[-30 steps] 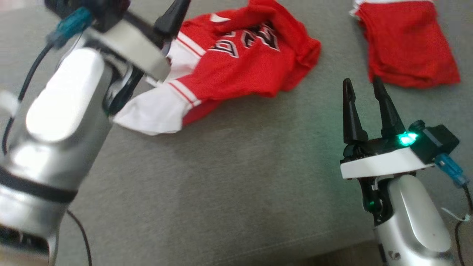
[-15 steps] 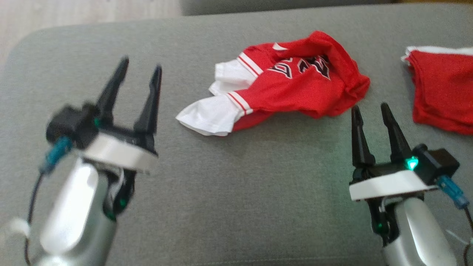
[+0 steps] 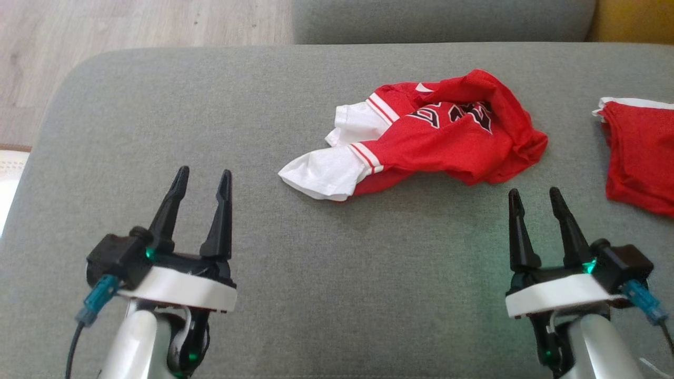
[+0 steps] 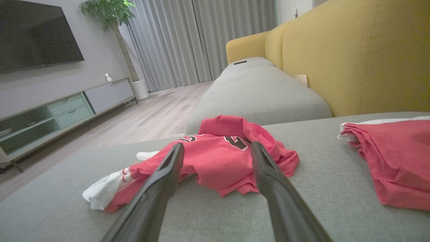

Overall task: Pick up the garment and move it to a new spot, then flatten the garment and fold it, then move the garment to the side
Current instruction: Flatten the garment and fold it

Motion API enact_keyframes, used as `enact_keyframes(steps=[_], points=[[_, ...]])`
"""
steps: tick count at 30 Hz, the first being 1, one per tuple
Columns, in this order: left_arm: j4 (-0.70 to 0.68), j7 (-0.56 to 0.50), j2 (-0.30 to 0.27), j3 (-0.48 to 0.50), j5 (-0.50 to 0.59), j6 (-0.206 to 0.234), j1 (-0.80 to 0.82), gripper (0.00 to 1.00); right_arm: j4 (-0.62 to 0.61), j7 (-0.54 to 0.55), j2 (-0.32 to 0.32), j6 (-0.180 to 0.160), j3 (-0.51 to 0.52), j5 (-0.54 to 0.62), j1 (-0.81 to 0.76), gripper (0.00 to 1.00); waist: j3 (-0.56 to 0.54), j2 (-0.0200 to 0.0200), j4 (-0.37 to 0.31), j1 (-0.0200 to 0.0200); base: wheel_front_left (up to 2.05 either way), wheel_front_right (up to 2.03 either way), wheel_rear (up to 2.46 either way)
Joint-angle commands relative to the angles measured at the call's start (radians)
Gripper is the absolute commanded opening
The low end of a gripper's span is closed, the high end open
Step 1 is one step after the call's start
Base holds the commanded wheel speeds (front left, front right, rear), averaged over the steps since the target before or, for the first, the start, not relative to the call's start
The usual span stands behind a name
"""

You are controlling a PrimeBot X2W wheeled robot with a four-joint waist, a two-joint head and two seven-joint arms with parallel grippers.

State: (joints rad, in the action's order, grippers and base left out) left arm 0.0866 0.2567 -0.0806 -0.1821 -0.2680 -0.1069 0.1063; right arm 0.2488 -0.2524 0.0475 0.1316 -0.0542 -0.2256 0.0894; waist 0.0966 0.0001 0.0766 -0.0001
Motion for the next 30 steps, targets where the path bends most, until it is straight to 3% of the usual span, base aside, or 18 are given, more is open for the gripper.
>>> enact_keyframes(steps=[1, 9, 17, 28, 29, 30], points=[[-0.04, 0.005, 0.003, 0.038, 0.015, -0.008, 0.041, 1.0, -0.009, -0.009, 0.003, -0.001, -0.012, 0.019, 0.027, 1.0, 0.006, -0.0001, 0.004, 0.0001, 0.0, 0.0, 0.0], [-0.026, 0.005, 0.022, 0.023, 0.027, -0.021, 0.069, 1.0, 0.143, 0.075, 0.003, -0.001, 0.021, 0.184, 0.136, 1.0, 0.055, -0.0001, 0.033, 0.0001, 0.0, 0.0, 0.0], [-0.009, 0.005, 0.028, -0.014, 0.014, -0.023, 0.097, 1.0, 0.334, 0.145, 0.003, -0.001, 0.066, 0.172, 0.268, 1.0, 0.11, -0.0001, 0.093, 0.0001, 0.0, 0.0, 0.0], [-0.001, 0.005, 0.03, -0.033, -0.001, -0.024, 0.116, 1.0, 0.504, 0.092, 0.003, -0.001, 0.13, 0.19, 0.389, 1.0, 0.15, -0.0001, 0.143, 0.0001, 0.0, 0.0, 0.0], [-0.001, 0.005, 0.03, -0.033, -0.001, -0.024, 0.116, 1.0, 0.517, 0.086, 0.003, -0.001, 0.13, 0.19, 0.396, 0.91, 0.151, -0.0001, 0.143, 0.0001, 0.0, 0.0, 0.0], [-0.001, 0.005, 0.03, -0.033, -0.001, -0.024, 0.116, 1.0, 0.517, 0.086, 0.003, -0.001, 0.13, 0.19, 0.396, 0.91, 0.151, -0.0001, 0.143, 0.0001, 0.0, 0.0, 0.0]])
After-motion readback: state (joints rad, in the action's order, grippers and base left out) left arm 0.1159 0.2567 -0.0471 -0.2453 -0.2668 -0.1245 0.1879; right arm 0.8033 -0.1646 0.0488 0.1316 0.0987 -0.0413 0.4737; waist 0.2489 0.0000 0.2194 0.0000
